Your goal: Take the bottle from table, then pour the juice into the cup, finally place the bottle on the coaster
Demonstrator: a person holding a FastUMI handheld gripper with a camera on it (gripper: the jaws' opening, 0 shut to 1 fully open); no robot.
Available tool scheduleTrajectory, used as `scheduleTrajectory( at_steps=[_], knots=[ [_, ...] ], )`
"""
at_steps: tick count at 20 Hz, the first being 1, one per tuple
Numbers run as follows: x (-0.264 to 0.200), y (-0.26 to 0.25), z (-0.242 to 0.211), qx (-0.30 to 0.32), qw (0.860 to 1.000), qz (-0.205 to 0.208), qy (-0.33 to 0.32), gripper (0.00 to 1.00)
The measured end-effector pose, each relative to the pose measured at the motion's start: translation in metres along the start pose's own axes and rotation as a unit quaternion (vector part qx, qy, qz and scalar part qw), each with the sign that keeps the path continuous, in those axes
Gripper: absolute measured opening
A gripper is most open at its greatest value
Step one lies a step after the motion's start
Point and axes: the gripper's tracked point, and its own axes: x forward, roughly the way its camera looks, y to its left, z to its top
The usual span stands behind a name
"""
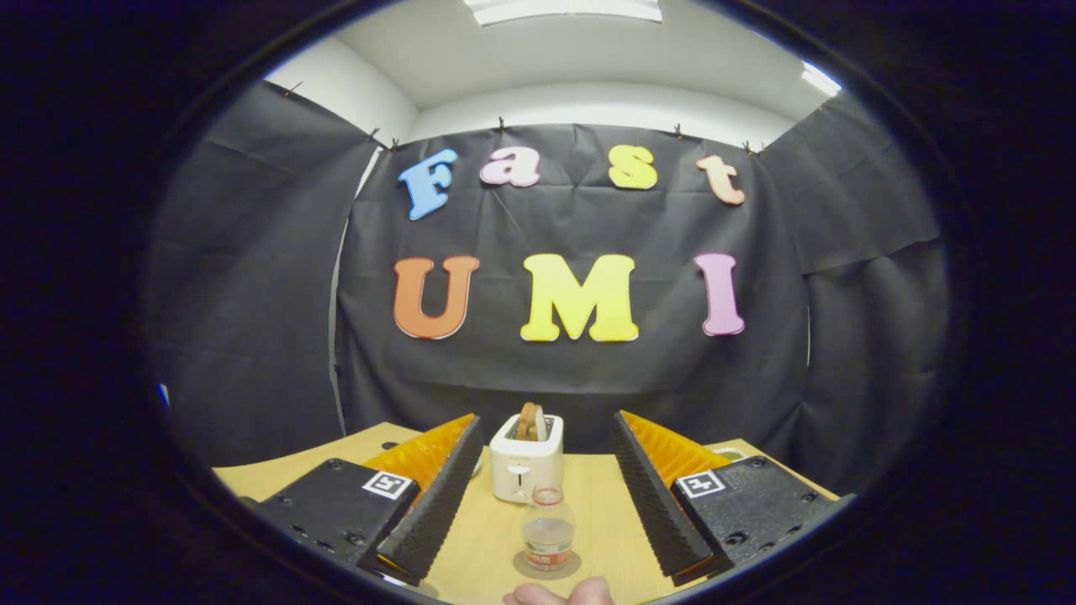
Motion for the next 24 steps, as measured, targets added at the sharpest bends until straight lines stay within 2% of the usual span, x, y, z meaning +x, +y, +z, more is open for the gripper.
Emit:
scheduleTrajectory(
  at_steps=[5, 7, 14, 17, 24],
  knots=[
    [-0.058, -0.021, 0.067, 0.0, 0.999, -0.034, -0.018, 0.98],
    [-0.083, -0.029, 0.076, -0.001, 0.999, -0.045, -0.021, 0.98],
    [-0.168, -0.036, 0.071, -0.001, 0.999, -0.041, -0.007, 0.98],
    [-0.198, -0.044, 0.064, -0.007, 0.999, -0.053, -0.007, 0.98],
    [-0.241, -0.051, 0.059, -0.009, 0.997, -0.068, -0.02, 0.99]
  ],
)
